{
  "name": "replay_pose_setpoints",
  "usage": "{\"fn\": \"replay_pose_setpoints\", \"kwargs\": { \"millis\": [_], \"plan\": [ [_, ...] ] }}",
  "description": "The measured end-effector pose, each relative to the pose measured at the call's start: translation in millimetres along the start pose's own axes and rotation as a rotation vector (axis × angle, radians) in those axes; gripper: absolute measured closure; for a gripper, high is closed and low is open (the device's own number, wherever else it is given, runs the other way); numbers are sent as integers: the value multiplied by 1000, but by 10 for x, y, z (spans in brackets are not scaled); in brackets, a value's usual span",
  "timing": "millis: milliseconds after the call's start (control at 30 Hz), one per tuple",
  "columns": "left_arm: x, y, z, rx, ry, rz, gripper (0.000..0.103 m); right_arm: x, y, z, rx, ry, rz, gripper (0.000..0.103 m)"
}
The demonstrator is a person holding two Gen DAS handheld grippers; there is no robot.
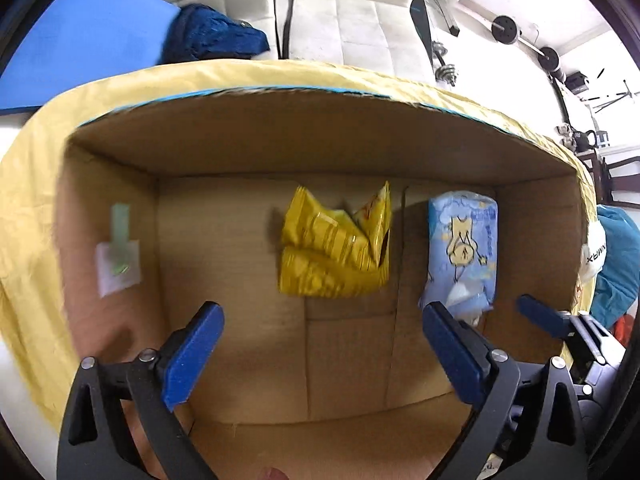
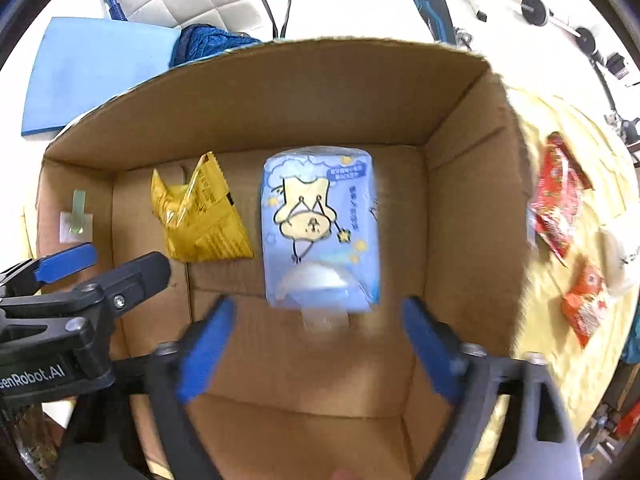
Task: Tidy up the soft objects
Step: 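Carry both packs into the cardboard box and open both grippers, then withdraw both tools from the box toward the remaining snacks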
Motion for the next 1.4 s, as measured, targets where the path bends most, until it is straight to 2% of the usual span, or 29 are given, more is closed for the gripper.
{"fn": "replay_pose_setpoints", "kwargs": {
  "millis": [133, 300, 367, 500, 567, 733, 833, 1033, 1400],
  "plan": [
    [84, 140, -152, -51, 16, 4, 1, -17, 185, -225, -27, 20, -20, 0],
    [160, 393, -365, -145, 17, 52, 1, 1, 460, -500, -64, 23, -28, 0],
    [121, 452, -447, -168, 21, 46, 1, -22, 536, -686, -75, 29, -24, 0],
    [116, 628, -664, -225, 28, 82, 1, -23, 628, -847, -84, 46, -36, 0],
    [66, 706, -733, -251, 37, 73, 1, -28, 709, -958, -103, 47, -43, 0],
    [-9, 928, -982, -290, 34, 65, 1, -78, 1037, -1162, -191, 38, -60, 0],
    [-49, 1084, -1115, -327, 17, 79, 1, -95, 1227, -1296, -224, 26, -48, 0],
    [-129, 1349, -1372, -370, 5, 56, 1, -80, 1587, -1553, -280, 26, -33, 0],
    [-301, 1698, -1691, -425, -29, 83, 1, -57, 1938, -1855, -308, 55, 17, 0]
  ]
}}
Point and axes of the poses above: each gripper's, at about its wrist camera, not at the fingertips, and y roughly against the way its jaws point, x to its left, z to its top, the point moved 9 cm from there along -y, roughly the way its jaws point, and after that the axes turned 4 degrees about x, right-handed, at the moved point
